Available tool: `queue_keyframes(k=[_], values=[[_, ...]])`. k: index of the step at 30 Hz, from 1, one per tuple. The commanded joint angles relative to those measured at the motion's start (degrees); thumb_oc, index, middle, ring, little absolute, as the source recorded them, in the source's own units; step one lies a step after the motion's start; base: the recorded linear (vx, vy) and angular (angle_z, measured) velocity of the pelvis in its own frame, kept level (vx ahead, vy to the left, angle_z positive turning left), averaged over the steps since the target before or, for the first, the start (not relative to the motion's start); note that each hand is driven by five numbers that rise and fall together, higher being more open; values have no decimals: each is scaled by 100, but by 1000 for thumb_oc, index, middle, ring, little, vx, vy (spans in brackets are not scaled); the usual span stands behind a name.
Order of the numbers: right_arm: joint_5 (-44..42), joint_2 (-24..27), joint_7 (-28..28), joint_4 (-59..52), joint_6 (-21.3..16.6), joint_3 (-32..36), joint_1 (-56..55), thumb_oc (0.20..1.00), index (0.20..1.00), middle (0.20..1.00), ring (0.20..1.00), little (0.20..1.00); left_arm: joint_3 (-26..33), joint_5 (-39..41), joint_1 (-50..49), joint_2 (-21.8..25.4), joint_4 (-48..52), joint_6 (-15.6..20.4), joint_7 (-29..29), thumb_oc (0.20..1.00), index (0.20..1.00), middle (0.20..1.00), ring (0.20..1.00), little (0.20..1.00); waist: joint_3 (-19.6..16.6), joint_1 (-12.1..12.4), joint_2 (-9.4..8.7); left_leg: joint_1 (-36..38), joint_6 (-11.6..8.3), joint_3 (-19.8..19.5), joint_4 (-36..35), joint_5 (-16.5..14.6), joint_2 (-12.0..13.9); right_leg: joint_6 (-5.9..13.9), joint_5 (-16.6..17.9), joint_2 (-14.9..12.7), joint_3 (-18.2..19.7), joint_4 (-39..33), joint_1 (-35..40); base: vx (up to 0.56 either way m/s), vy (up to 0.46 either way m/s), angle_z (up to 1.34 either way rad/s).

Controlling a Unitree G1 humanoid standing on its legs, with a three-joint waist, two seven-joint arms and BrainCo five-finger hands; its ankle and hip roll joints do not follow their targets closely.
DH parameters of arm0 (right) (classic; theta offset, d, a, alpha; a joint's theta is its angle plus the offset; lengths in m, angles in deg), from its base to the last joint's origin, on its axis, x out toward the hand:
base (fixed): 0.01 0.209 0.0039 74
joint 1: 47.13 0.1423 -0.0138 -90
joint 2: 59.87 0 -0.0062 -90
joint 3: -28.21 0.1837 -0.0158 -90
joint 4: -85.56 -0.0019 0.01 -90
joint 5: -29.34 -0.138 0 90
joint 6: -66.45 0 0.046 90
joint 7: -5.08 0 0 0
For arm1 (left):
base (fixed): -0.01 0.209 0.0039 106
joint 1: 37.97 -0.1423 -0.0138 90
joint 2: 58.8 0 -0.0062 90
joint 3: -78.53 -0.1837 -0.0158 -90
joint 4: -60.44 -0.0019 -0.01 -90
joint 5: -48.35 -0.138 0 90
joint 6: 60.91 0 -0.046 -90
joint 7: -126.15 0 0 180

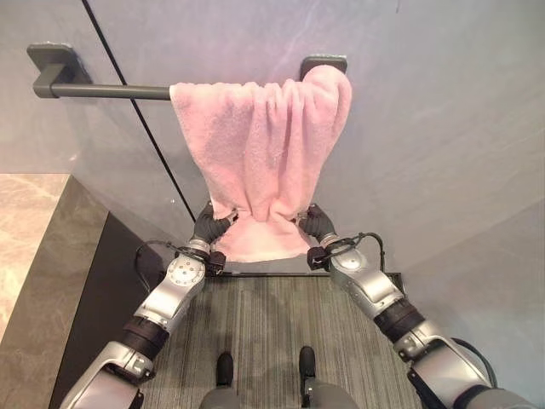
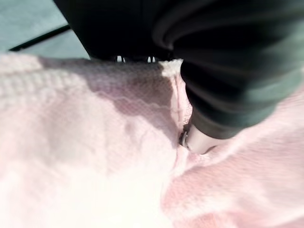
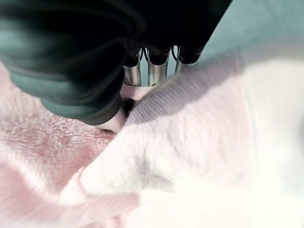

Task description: Put brush and paste in cup on sink, flatten towel.

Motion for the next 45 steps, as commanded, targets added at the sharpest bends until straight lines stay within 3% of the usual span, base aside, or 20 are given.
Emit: queue_keyframes(k=[1,5,9,13,21,27,30,35,40,42,44,45], values=[[-221,174,192,-835,-511,413,64,200,200,200,200,200,229,70,103,206,478,348,-97,200,200,200,200,200,-321,26,-154,-159,-245,180,30,170,146,550,-182,-536,130,105,308,0,0,0],[-290,357,291,-1464,-674,549,10,200,200,200,200,200,535,-173,-59,346,1152,437,-176,200,200,200,200,200,-365,31,-158,-130,-268,180,30,162,161,559,-204,-536,116,79,360,0,0,0],[-406,347,362,-2194,-950,568,121,200,200,200,200,200,1136,-670,-294,278,2139,680,-664,200,200,200,200,200,-432,104,-196,-107,-308,168,30,145,180,571,-215,-546,89,35,430,-2,-4,1],[-548,191,393,-2485,-1070,310,377,200,200,200,200,200,1534,-882,-563,152,2572,847,-1042,200,200,200,200,200,-469,209,-213,-103,-331,156,30,150,180,566,-220,-562,49,3,472,0,0,0],[-511,15,202,-2517,-1125,-205,1051,200,200,200,200,200,2125,-1558,-937,396,2937,916,-1769,200,200,200,200,200,-487,458,-250,-107,-341,92,30,165,153,543,-229,-589,-66,-5,570,-3,-1,10],[-204,200,282,-2451,-932,-329,896,200,200,200,200,200,2042,-803,-1293,291,2343,864,-1548,200,200,200,200,200,-462,501,-274,-123,-319,79,30,184,145,531,-188,-608,-109,-2,559,-10,6,9],[-34,360,417,-2310,-771,-39,-28,200,200,200,200,200,1691,-380,-1429,57,1485,651,-1170,200,200,200,200,200,-442,375,-259,-127,-291,105,30,200,161,539,-164,-615,-71,9,522,0,0,0],[721,274,322,-1668,-568,237,-881,200,200,200,200,200,1275,-685,-1477,-98,64,305,-927,200,200,200,200,200,-460,218,-198,-44,-256,193,30,178,193,550,-156,-619,16,31,498,4,10,-12],[963,76,189,-1085,-524,213,-998,200,200,200,200,200,1124,-687,-1478,-196,-393,283,-893,200,200,200,200,200,-468,204,-148,9,-243,238,30,163,199,557,-163,-622,52,18,500,1,2,-6],[780,-103,164,-748,-506,133,-968,347,347,347,347,347,1053,-704,-1461,-197,-529,287,-894,200,200,200,200,200,-478,230,-111,21,-240,227,30,166,204,552,-171,-620,73,1,505,-1,-6,-9],[820,-113,170,-750,-503,96,-935,347,347,347,347,347,1045,-711,-1463,-192,-562,295,-888,200,200,200,200,200,-480,241,-100,20,-242,220,30,169,207,549,-175,-615,75,-1,505,1,-4,-4],[733,-171,165,-729,-493,58,-929,291,291,291,291,291,1053,-713,-1473,-188,-584,288,-908,200,200,200,200,200,-482,250,-91,18,-244,215,30,173,207,546,-179,-612,77,-3,505,0,0,0]])
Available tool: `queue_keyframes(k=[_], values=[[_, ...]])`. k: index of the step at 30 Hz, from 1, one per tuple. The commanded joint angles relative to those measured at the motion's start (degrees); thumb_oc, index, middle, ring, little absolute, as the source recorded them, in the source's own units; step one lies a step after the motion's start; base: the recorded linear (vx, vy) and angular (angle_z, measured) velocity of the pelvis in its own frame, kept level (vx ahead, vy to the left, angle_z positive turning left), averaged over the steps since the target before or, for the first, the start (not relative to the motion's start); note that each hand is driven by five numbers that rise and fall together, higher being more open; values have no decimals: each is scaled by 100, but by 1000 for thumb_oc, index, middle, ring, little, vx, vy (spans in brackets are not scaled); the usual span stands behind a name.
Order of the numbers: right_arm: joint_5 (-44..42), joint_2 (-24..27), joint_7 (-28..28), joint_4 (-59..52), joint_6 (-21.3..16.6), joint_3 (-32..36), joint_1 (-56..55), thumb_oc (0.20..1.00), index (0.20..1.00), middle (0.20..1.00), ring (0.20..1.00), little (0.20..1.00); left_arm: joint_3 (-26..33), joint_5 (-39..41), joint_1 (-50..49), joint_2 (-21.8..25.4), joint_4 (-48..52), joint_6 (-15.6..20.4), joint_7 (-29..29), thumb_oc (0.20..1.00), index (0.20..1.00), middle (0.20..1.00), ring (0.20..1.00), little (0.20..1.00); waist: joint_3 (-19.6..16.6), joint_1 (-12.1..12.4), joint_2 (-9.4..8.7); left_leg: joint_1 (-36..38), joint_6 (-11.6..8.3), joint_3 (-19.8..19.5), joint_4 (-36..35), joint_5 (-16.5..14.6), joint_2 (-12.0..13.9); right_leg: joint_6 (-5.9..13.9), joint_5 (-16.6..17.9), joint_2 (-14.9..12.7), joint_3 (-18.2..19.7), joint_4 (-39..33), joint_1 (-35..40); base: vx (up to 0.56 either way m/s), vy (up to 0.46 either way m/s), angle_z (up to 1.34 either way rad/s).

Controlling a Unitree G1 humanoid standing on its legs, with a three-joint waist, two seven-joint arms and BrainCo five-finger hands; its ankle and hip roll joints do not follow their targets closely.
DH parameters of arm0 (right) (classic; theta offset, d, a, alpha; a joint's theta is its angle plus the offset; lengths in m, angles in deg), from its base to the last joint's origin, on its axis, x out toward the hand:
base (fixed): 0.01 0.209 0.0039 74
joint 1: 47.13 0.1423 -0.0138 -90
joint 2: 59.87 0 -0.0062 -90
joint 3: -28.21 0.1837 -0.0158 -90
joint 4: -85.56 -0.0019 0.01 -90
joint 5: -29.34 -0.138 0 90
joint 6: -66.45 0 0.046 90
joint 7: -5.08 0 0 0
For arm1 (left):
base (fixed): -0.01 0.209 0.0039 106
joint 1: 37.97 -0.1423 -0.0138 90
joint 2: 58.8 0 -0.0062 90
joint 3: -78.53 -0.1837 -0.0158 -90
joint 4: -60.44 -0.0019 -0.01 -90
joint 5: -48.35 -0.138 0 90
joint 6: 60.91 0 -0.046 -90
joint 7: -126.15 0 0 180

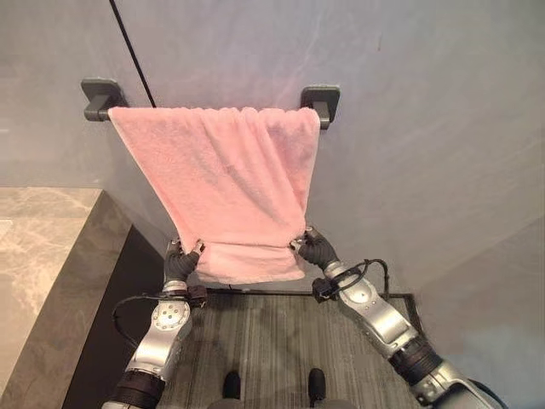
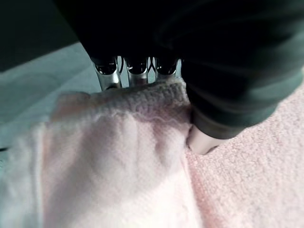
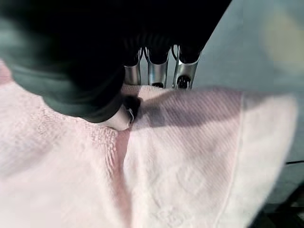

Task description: Put brush and paste in cup on sink, flatten towel.

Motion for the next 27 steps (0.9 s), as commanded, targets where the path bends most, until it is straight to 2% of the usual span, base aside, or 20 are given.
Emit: queue_keyframes(k=[1,6,10,12,13,14,15,16,17,18,24,27], values=[[-21,-74,-167,-256,-272,183,295,263,263,263,263,263,82,-93,-98,460,-403,47,-196,200,200,200,200,200,-191,92,-336,-276,-256,218,31,193,199,522,-102,-600,88,-6,171,0,0,0],[102,-127,-189,-253,-253,67,489,263,263,263,263,263,119,-73,-107,462,-410,51,-265,200,200,200,200,200,-205,134,-310,-274,-260,204,31,194,207,515,-129,-595,72,-6,183,0,0,0],[145,-188,-206,-180,-263,-4,609,313,313,313,313,313,139,-48,-105,447,-463,52,-307,200,200,200,200,200,-223,168,-296,-270,-262,180,31,203,208,500,-156,-596,39,-6,232,0,0,0],[123,-210,-209,-143,-258,-21,611,310,310,310,310,310,142,-92,-108,457,-467,38,-322,200,200,200,200,200,-229,175,-291,-267,-261,167,31,198,199,491,-166,-594,35,-6,248,9,-9,5],[92,-221,-193,-120,-254,-40,620,407,407,407,407,407,139,-99,-107,455,-486,37,-315,200,200,200,200,200,-233,183,-292,-259,-261,163,31,192,195,487,-172,-595,25,-6,261,5,-9,6],[86,-227,-185,-95,-247,-49,626,407,407,407,407,407,140,-118,-106,453,-515,25,-316,200,200,200,200,200,-237,185,-291,-255,-261,160,31,191,192,485,-175,-599,14,-6,268,2,-11,4],[153,-229,-226,-59,-218,-40,613,1000,1000,1000,1000,1000,145,-171,-112,459,-555,-5,-333,200,200,200,200,200,-241,182,-289,-251,-260,159,31,188,191,485,-183,-601,14,-6,275,0,0,0],[164,-235,-240,-41,-222,-34,599,1000,1000,1000,1000,1000,155,-203,-118,464,-560,-17,-355,213,213,213,213,213,-243,184,-288,-245,-257,159,31,185,189,484,-183,-600,11,-6,282,0,0,0],[164,-236,-240,-40,-223,-34,599,1000,1000,1000,1000,1000,155,-203,-118,464,-559,-17,-356,379,379,379,379,379,-243,184,-288,-244,-257,159,31,185,189,484,-183,-600,11,-6,282,0,0,0],[174,-243,-248,-26,-223,-36,580,1000,1000,1000,1000,1000,178,-294,-127,469,-581,-55,-408,1000,1000,1000,1000,1000,-246,184,-287,-242,-258,163,31,185,192,484,-184,-602,8,-6,287,0,0,0],[175,-159,-368,114,-193,162,151,1000,1000,1000,1000,1000,310,-916,-266,530,-726,-259,-743,1000,1000,1000,1000,1000,-242,142,-271,-203,-244,195,31,170,199,497,-186,-605,3,-6,297,0,0,0],[53,-96,-578,422,-197,640,-383,1000,1000,1000,1000,1000,521,-1068,-391,522,-823,-340,-918,1000,1000,1000,1000,1000,-258,71,-252,-178,-239,225,31,166,214,512,-186,-615,10,-6,295,0,0,0]])
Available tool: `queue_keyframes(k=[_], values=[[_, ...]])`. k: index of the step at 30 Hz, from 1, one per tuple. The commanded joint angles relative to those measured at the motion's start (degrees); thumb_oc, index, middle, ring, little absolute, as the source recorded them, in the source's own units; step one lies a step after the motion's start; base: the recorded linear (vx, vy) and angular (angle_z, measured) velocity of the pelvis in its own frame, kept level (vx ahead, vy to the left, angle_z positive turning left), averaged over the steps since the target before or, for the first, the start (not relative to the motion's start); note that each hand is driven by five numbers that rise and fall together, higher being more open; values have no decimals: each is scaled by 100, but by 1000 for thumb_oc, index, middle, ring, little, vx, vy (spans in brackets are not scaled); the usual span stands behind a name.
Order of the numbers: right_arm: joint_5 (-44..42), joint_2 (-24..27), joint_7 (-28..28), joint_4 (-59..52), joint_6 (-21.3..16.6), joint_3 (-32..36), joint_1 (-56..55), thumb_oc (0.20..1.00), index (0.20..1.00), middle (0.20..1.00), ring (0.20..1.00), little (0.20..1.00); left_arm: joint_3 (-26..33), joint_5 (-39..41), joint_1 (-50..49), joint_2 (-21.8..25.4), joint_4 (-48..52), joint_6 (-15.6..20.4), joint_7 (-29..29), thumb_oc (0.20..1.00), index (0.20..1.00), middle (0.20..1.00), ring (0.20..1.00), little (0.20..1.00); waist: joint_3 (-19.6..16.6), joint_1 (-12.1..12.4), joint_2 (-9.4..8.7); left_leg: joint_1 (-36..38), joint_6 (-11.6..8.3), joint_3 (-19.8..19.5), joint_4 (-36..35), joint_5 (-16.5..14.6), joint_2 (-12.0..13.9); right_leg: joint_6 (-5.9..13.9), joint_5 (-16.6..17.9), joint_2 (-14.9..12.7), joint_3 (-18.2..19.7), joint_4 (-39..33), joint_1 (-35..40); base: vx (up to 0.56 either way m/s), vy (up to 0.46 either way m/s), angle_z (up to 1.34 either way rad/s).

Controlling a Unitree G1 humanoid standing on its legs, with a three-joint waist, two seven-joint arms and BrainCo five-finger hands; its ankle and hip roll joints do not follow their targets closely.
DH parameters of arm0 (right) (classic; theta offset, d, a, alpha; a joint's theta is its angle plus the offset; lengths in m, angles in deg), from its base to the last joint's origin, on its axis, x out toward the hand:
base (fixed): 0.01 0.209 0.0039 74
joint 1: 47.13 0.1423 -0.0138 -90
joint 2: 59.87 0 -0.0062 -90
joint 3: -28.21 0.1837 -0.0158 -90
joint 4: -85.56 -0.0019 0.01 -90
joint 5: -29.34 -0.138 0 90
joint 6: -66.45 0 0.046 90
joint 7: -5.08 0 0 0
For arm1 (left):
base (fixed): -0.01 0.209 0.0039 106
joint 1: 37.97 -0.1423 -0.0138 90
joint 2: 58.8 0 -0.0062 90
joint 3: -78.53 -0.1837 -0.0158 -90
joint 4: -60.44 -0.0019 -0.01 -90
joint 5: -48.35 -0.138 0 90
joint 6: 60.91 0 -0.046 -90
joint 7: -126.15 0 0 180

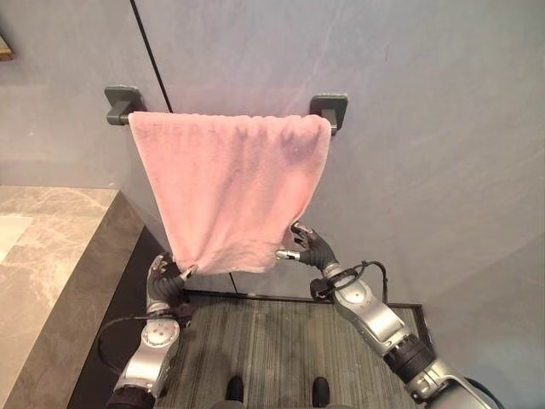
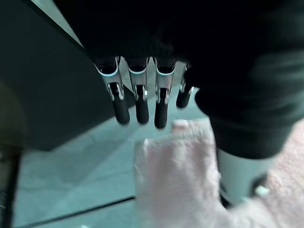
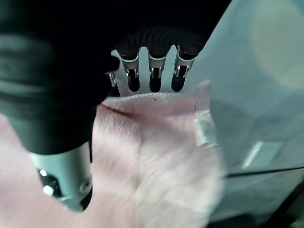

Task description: Put brush and paste in cup on sink, flatten towel.

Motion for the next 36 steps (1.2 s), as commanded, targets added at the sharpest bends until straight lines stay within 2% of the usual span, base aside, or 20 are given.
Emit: queue_keyframes(k=[1,3,5,9,11,12,13,16,17,18,22,26,30,35,36], values=[[-223,-87,-397,51,-238,458,-178,1000,1000,1000,1000,1000,200,-309,170,464,-234,103,-372,1000,1000,1000,1000,1000,-169,-74,-251,-208,-242,291,31,163,222,525,-183,-607,50,-6,229,-11,-2,-5],[-293,-97,-423,125,-257,579,-277,1000,1000,1000,1000,1000,249,-299,142,449,-222,112,-400,1000,1000,1000,1000,1000,-170,-90,-249,-198,-242,297,31,157,224,526,-183,-607,57,-6,231,-8,-1,-6],[-639,-204,-741,473,-405,1145,-632,1000,1000,1000,1000,1000,485,-219,49,401,-244,121,-535,1000,1000,1000,1000,1000,-175,-171,-222,-170,-247,320,31,145,237,534,-188,-608,66,-6,233,-9,5,-5],[-413,-138,-1196,329,-527,1847,-982,1000,1000,1000,1000,1000,849,-245,-108,426,49,153,-703,1000,1000,1000,1000,1000,-193,-263,-183,-137,-252,339,31,127,255,537,-202,-606,81,-6,244,0,2,-4],[-303,-115,-1242,219,-541,1919,-1034,1000,1000,1000,1000,1000,892,-260,-126,427,78,158,-717,1000,1000,1000,1000,1000,-197,-276,-176,-128,-255,347,31,128,261,536,-204,-606,86,-6,249,0,0,-2],[-132,-50,-1343,51,-576,2052,-1080,1000,1000,1000,1000,1000,972,-306,-146,452,164,180,-768,1000,1000,1000,1000,1000,-203,-300,-167,-120,-257,357,31,127,269,535,-209,-604,89,-6,254,9,5,-4],[398,105,-1536,-332,-633,2245,-1137,1000,1000,1000,1000,1000,1124,-394,-199,479,360,225,-874,1000,1000,1000,1000,1000,-214,-325,-146,-98,-262,374,31,118,277,534,-218,-597,99,-6,261,0,0,0],[977,311,-1668,-907,-701,2449,-1134,1000,1000,1000,1000,1000,1305,-656,-243,590,739,277,-995,1000,1000,1000,1000,1000,-216,-346,-134,-92,-274,386,31,113,284,536,-225,-598,112,-6,262,0,0,-1],[1640,551,-1725,-1309,-741,2567,-1106,1000,1000,1000,1000,1000,1463,-883,-261,682,978,308,-1091,1000,1000,1000,1000,1000,-221,-351,-132,-89,-281,390,31,107,292,541,-226,-602,116,-5,253,-1,-1,-5],[1660,545,-1723,-1341,-721,2571,-1124,1000,1000,1000,1000,1000,1469,-892,-274,672,999,296,-1088,1000,1000,1000,1000,1000,-219,-351,-128,-85,-281,390,31,105,293,541,-228,-600,116,-4,257,-3,-3,-6],[3132,1146,-2005,-2550,-999,2909,-854,1000,1000,1000,1000,1000,1942,-1723,-340,1072,1739,428,-1315,1000,1000,1000,1000,1000,-254,-324,-124,-92,-310,387,31,90,309,574,-239,-601,106,-2,261,-3,-6,-2],[4025,1533,-2108,-3085,-1096,2791,-492,1000,1000,1000,1000,1000,2150,-2421,-370,1506,2175,425,-1336,1000,1000,1000,1000,1000,-280,-277,-127,-118,-319,369,31,128,308,576,-190,-606,109,5,237,-17,-7,-2],[4833,2220,-1847,-3020,-962,2027,464,1000,1000,1000,1000,1000,1996,-3119,-187,2321,2387,403,-890,1000,1000,1000,1000,1000,-335,-162,-151,-84,-332,353,31,59,284,579,-241,-612,68,-2,303,27,-4,-1],[4862,2617,-1445,-2720,-862,1399,1226,1000,1000,1000,1000,1000,1795,-3292,-2,2911,2296,405,-574,1000,1000,1000,1000,1000,-329,-89,-179,-72,-328,336,31,55,281,574,-228,-624,47,-2,316,0,0,1],[4862,2617,-1445,-2720,-862,1399,1226,1000,1000,1000,1000,1000,1795,-3292,-2,2911,2296,405,-574,1000,1000,1000,1000,1000,-329,-89,-179,-72,-328,336,31,55,281,574,-228,-624,47,-2,316,0,11,10]])
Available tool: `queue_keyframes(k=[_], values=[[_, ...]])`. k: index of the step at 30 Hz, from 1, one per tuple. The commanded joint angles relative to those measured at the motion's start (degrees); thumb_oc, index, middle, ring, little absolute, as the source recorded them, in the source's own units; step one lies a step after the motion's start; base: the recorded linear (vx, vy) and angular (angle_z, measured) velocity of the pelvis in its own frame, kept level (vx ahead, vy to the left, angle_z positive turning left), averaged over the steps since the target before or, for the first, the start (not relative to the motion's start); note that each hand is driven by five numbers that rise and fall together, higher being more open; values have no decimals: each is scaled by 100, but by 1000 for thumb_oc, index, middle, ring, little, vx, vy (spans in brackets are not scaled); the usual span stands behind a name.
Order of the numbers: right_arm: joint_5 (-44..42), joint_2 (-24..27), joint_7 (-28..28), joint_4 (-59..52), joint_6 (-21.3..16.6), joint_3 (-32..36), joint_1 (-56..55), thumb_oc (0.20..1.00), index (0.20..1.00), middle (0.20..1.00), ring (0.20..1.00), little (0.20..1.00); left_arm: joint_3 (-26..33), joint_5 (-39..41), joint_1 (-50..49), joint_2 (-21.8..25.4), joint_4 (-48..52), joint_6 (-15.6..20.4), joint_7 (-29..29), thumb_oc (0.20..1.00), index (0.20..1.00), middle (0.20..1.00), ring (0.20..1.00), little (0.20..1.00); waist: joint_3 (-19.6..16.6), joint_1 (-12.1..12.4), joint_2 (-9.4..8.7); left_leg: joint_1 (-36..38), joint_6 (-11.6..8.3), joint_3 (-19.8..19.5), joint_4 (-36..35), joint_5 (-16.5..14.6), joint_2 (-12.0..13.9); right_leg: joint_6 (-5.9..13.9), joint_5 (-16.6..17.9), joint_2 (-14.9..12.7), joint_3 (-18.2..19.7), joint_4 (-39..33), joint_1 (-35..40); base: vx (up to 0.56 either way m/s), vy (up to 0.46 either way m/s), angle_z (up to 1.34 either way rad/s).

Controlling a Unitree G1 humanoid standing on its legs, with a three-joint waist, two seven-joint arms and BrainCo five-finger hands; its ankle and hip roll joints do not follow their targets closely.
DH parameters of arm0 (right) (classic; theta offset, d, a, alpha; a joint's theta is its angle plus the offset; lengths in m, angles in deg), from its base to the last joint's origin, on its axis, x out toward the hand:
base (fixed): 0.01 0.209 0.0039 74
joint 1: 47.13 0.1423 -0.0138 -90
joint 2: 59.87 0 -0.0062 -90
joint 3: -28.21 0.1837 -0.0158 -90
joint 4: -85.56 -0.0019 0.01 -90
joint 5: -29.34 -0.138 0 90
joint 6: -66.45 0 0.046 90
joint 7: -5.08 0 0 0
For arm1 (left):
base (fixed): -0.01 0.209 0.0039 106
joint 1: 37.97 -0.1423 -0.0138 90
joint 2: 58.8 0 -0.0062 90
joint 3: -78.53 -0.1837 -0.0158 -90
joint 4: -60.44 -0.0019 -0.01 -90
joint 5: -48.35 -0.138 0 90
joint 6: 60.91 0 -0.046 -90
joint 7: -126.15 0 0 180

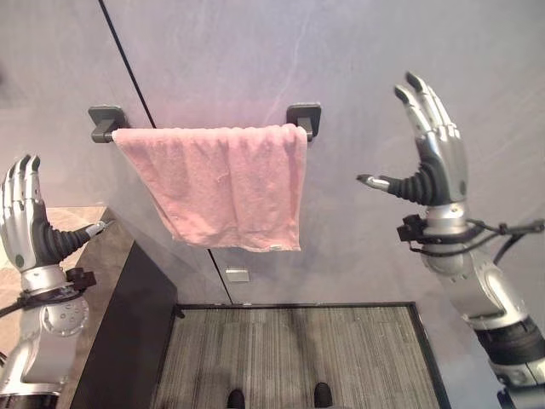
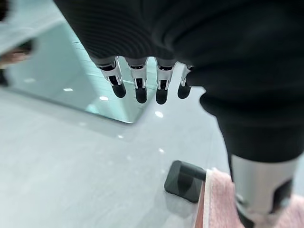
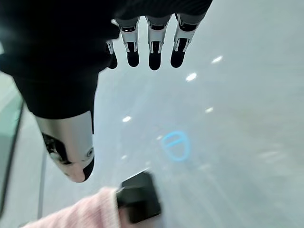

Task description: Put brush and paste in cup on sink, flatten towel.

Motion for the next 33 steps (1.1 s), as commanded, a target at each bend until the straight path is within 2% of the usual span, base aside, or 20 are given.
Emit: queue_keyframes(k=[1,8,10,23,33], values=[[-26,234,422,245,62,-557,925,1000,1000,1000,1000,1000,-214,-279,520,867,-68,147,283,1000,1000,1000,1000,1000,-179,67,-250,-220,-342,155,55,143,273,565,-190,-630,-118,-4,246,0,9,10],[18,298,698,699,214,-1239,1850,1000,1000,1000,1000,1000,-431,-267,899,1178,-238,121,394,1000,1000,1000,1000,1000,-150,111,-300,-264,-338,144,55,157,250,569,-170,-642,-126,-5,217,8,6,6],[-39,297,798,825,253,-1436,2111,1000,1000,1000,1000,1000,-628,-298,1237,1422,-479,67,422,1000,1000,1000,1000,1000,-140,110,-310,-301,-343,136,55,168,239,571,-158,-645,-134,-5,195,0,0,0],[196,499,1136,951,331,-1594,2214,1000,1000,1000,1000,1000,-954,-582,1645,1749,-675,-67,646,1000,1000,1000,1000,1000,-64,69,-385,-452,-324,139,55,177,224,598,-120,-664,-130,-5,39,0,0,0],[288,552,1353,1045,348,-1866,2361,1000,1000,1000,1000,1000,-1259,-825,2046,1922,-692,-143,676,1000,1000,1000,1000,1000,-44,-14,-366,-435,-304,155,55,148,242,574,-173,-627,-122,24,49,39,0,-1]])
